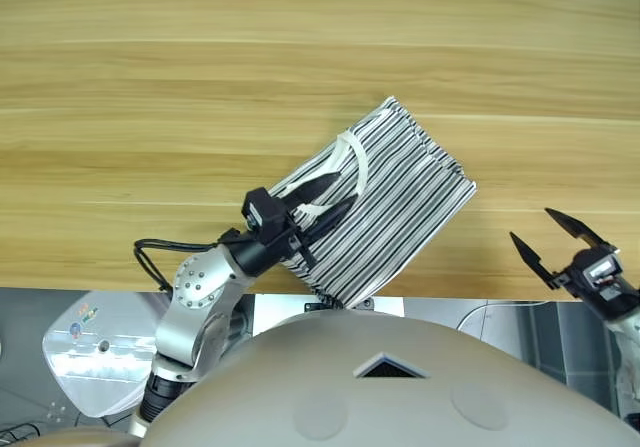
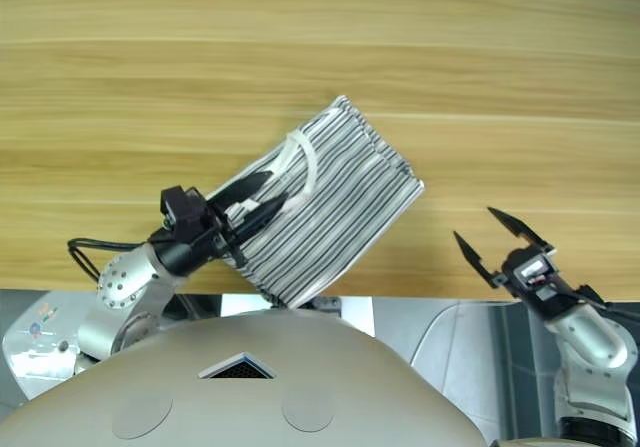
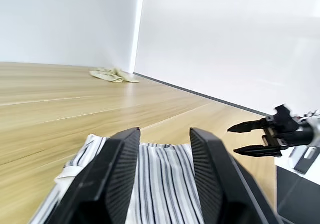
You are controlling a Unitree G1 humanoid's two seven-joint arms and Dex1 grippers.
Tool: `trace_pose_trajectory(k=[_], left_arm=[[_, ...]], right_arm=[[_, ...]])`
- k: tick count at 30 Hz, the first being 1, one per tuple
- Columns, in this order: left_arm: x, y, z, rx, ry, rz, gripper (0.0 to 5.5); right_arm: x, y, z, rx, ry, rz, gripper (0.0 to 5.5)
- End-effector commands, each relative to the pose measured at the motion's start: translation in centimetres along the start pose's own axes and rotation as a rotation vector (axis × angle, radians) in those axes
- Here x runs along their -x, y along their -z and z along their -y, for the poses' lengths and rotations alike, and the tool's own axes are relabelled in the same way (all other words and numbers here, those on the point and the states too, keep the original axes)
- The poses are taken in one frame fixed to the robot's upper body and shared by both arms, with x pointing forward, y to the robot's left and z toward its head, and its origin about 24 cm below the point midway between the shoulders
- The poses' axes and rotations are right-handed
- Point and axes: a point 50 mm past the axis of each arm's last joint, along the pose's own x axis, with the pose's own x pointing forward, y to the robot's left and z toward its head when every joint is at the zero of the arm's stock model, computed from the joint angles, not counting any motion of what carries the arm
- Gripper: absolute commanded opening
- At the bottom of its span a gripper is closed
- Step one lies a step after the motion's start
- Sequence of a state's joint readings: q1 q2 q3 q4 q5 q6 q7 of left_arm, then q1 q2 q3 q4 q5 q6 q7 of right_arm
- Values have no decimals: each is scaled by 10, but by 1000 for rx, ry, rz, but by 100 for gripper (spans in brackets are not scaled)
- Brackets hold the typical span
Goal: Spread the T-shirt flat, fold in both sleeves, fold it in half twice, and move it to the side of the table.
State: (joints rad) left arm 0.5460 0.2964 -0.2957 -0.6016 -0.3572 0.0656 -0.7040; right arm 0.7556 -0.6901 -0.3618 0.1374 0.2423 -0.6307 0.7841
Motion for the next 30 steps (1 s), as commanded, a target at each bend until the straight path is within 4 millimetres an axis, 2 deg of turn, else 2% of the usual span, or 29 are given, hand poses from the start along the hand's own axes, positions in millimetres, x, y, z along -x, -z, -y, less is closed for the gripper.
trace_pose_trajectory(k=[1,4,6,11,16,20,25,30], left_arm=[[-6,-15,-10,-57,-16,80,186],[-12,-29,-27,-95,-75,143,186],[-14,-33,-32,-116,-99,155,186],[-15,-26,-40,-153,-144,97,186],[-9,-22,-38,-149,-169,80,186],[-4,-16,-38,-124,-206,76,186],[5,-6,-43,-93,-288,70,186],[8,-2,-46,-70,-329,88,186]], right_arm=[[-19,-3,-28,43,-173,26,304],[-50,-13,-40,75,-241,86,304],[-67,-20,-44,111,-290,120,304],[-98,-47,-58,144,-400,239,304],[-130,-55,-41,114,-320,272,304],[-159,-69,-23,102,-252,324,304],[-224,-108,-3,34,-134,422,304],[-272,-133,14,-11,1,412,304]])
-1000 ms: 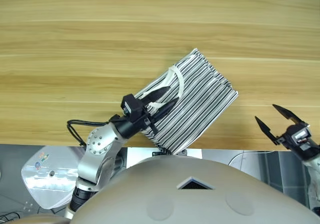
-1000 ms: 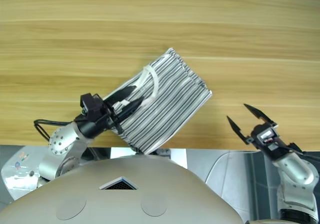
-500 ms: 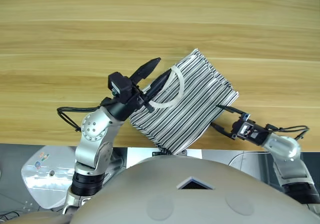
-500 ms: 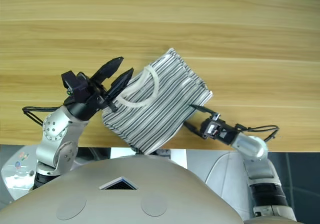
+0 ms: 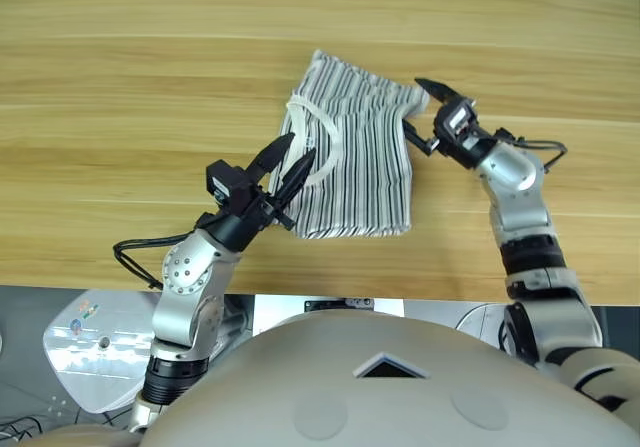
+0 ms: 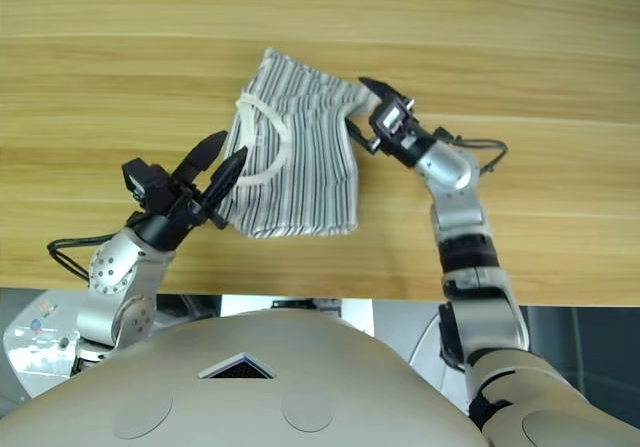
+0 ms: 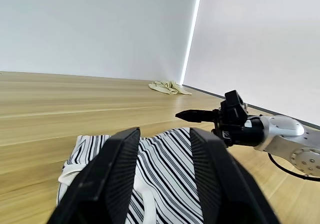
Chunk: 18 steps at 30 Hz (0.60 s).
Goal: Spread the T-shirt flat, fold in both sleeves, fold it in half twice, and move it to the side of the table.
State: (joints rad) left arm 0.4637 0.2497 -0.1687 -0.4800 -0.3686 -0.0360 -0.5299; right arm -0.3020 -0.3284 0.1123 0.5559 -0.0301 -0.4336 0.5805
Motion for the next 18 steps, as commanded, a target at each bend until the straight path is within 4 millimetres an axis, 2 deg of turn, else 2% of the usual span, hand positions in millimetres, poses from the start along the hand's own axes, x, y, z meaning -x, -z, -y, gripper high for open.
trace_pose_trajectory(k=[1,2,4,9,11,15,18], left_arm=[[-1,4,-4,18,-29,7,186],[-2,4,-4,14,-27,8,186],[-1,3,-5,5,-20,7,186],[-1,5,-11,-53,-3,-28,186],[-9,6,-10,-81,35,-45,186],[-32,9,-14,-148,92,-72,186],[-50,12,-30,-172,20,-114,186]], right_arm=[[-32,-2,11,-16,101,-20,304],[-38,-3,12,-20,109,-16,304],[-34,1,10,-12,107,-11,304],[18,33,1,142,98,-124,304],[30,35,2,156,133,-134,304],[39,41,6,165,208,-197,304],[40,14,-6,191,213,-73,304]])
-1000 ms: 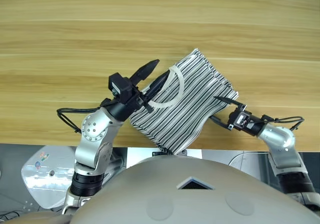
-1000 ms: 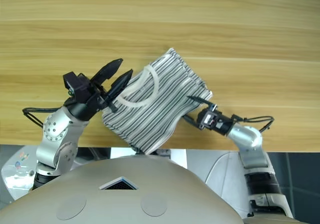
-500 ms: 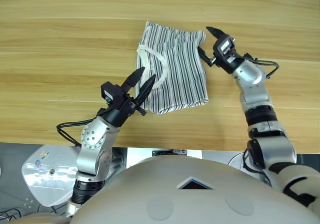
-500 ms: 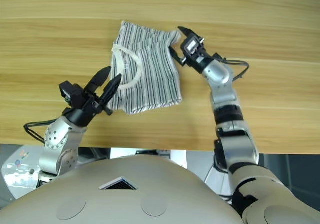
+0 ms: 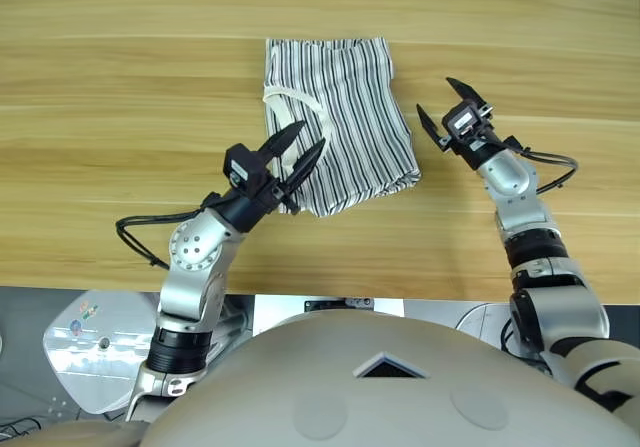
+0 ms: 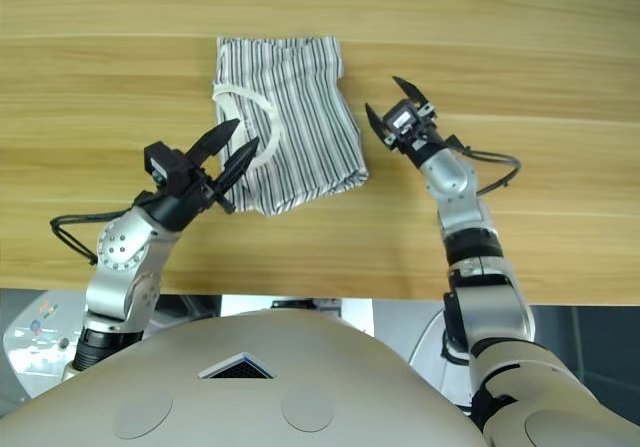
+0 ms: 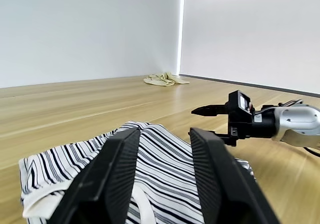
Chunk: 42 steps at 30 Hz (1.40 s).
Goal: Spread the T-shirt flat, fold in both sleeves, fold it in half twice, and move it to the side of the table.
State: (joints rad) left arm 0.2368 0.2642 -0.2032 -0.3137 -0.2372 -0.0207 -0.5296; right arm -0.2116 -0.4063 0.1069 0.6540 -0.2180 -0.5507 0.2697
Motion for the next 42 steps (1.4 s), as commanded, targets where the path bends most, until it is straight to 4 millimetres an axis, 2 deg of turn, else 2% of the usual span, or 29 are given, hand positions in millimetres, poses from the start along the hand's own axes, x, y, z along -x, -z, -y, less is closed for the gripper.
trace_pose_trajectory(k=[1,3,5,7,9,15,18,20,21,24,26,30,34,38,42], left_arm=[[-16,7,-17,-11,-72,-64,186],[-21,14,-21,-1,-102,-99,186],[-23,20,-25,11,-137,-125,186],[-26,20,-26,22,-149,-119,186],[-28,19,-28,23,-149,-118,186],[-32,11,-28,23,-138,-89,186],[-32,8,-28,31,-141,-77,186],[-30,8,-28,33,-144,-78,186],[-30,7,-27,34,-143,-79,186],[-32,9,-30,25,-153,-92,186],[-37,10,-34,15,-160,-104,186],[-46,17,-36,2,-155,-142,186],[-44,24,-33,8,-152,-164,186],[-25,25,-33,11,-146,-141,186],[2,6,-32,-41,-117,-35,186]], right_arm=[[8,-40,-4,26,23,165,304],[9,-74,-4,27,25,279,304],[6,-92,-20,20,-66,324,304],[1,-75,-39,25,-148,234,304],[-2,-53,-50,11,-174,130,304],[-14,-15,-48,-61,-148,-30,304],[-11,-2,-50,-90,-147,-85,304],[2,1,-59,-99,-167,-100,304],[16,-3,-69,-100,-201,-87,304],[52,-28,-95,-123,-295,-26,304],[65,-47,-105,-154,-331,10,304],[67,-65,-106,-168,-329,25,304],[59,-64,-100,-159,-286,16,304],[50,-60,-89,-155,-208,9,304],[44,-63,-69,-144,-131,59,304]])
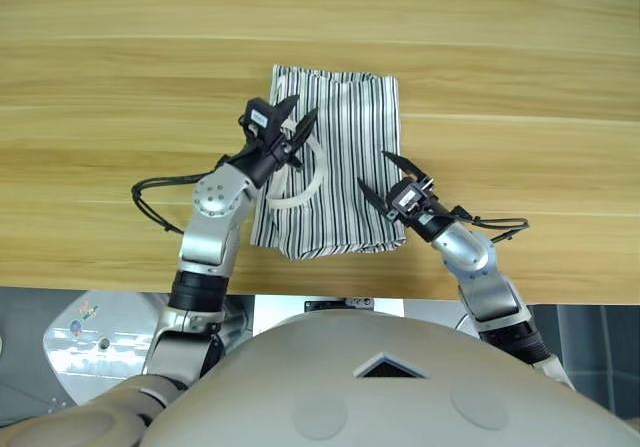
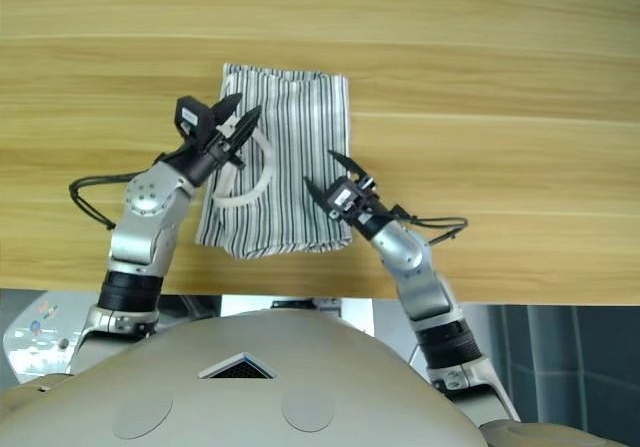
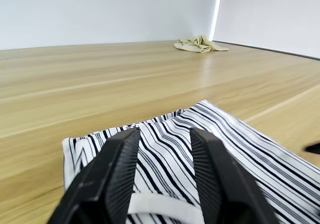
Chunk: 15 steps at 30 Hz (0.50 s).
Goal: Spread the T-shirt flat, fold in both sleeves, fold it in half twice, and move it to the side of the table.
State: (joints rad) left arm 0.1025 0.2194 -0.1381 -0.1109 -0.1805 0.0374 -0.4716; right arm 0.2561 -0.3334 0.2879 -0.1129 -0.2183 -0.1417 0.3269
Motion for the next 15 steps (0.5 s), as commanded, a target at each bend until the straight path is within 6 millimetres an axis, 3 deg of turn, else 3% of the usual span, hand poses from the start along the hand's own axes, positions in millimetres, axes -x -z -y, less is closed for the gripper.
trace_pose_trajectory(k=[1,3,5,7,9,12,15], left_arm=[[30,-24,-4,-81,30,138,186],[57,-43,-8,-236,63,233,186],[85,-55,-19,-437,58,239,186],[106,-51,-41,-693,-29,80,186],[121,-35,-59,-928,-63,-132,186],[148,1,-61,-1130,101,-446,186],[162,31,-36,-1141,395,-561,186]], right_arm=[[3,-19,25,9,65,132,304],[20,-41,41,-4,82,292,304],[41,-50,64,38,134,369,304],[58,-29,90,231,217,255,304],[71,0,104,462,244,80,304],[86,33,88,720,78,-69,304],[93,44,55,833,-159,-75,304]])
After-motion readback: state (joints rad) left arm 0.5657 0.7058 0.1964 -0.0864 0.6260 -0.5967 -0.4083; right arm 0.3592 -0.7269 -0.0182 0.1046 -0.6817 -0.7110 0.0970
